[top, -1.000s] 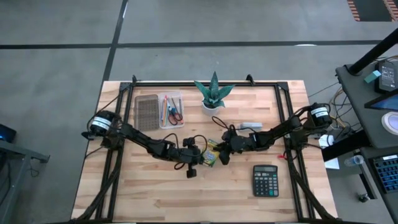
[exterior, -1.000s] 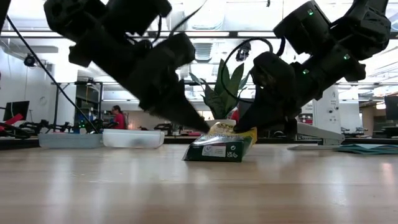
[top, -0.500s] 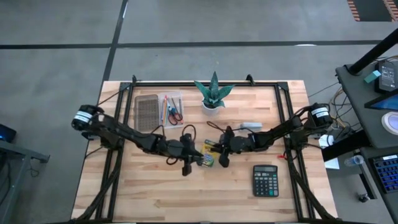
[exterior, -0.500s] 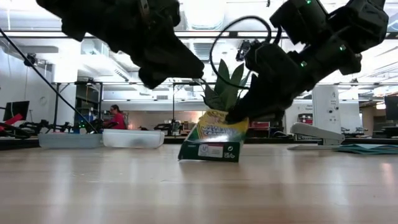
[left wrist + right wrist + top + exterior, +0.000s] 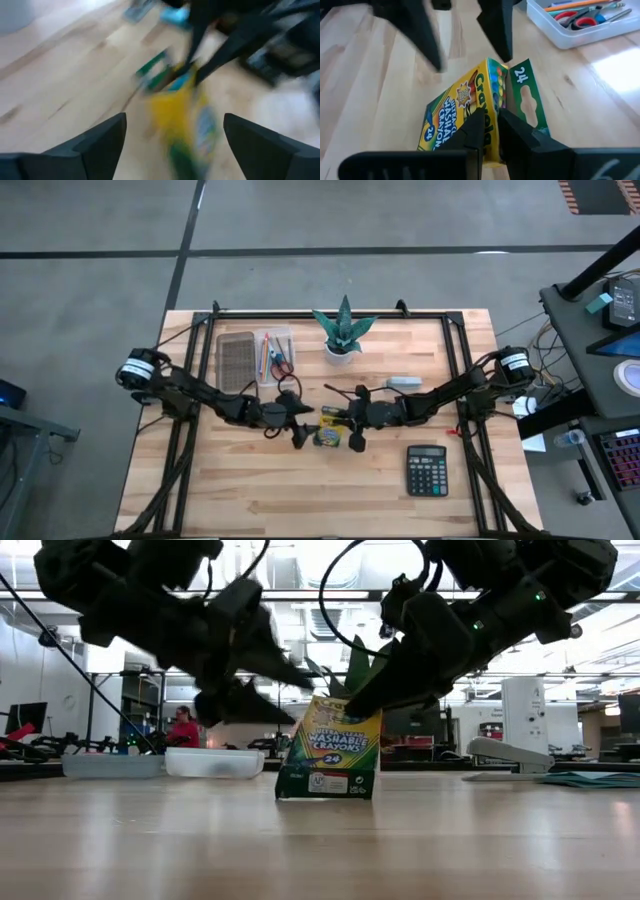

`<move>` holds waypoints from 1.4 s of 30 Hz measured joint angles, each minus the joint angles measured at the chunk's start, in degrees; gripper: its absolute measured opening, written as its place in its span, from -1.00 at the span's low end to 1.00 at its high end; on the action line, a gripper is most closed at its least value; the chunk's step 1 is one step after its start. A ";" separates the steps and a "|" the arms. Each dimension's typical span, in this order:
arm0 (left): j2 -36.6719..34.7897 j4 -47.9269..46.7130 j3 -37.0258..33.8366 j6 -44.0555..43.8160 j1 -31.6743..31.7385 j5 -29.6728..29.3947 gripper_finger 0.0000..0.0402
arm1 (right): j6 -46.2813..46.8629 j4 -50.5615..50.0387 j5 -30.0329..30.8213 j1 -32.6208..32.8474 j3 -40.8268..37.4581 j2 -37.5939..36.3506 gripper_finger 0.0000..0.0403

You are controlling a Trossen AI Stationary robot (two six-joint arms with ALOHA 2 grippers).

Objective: Pack school essentials
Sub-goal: Put the yellow crayon box into the black supply box

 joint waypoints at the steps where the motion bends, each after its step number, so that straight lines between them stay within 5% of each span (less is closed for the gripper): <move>1: 0.59 2.54 0.20 0.42 -0.02 0.30 0.59 | -0.20 -0.13 0.33 0.00 0.15 0.00 -0.79; 18: 10.87 11.92 2.86 -1.63 0.66 5.19 0.56 | -0.34 -0.87 0.81 0.13 0.15 0.00 -0.79; 34: 10.91 11.79 2.83 -0.08 0.66 6.02 -0.27 | -0.36 -0.52 0.48 0.20 0.15 0.00 -0.79; 42: 10.88 11.94 2.81 -0.14 0.66 6.22 -0.52 | -0.15 -0.04 -0.48 0.24 0.13 0.00 -0.77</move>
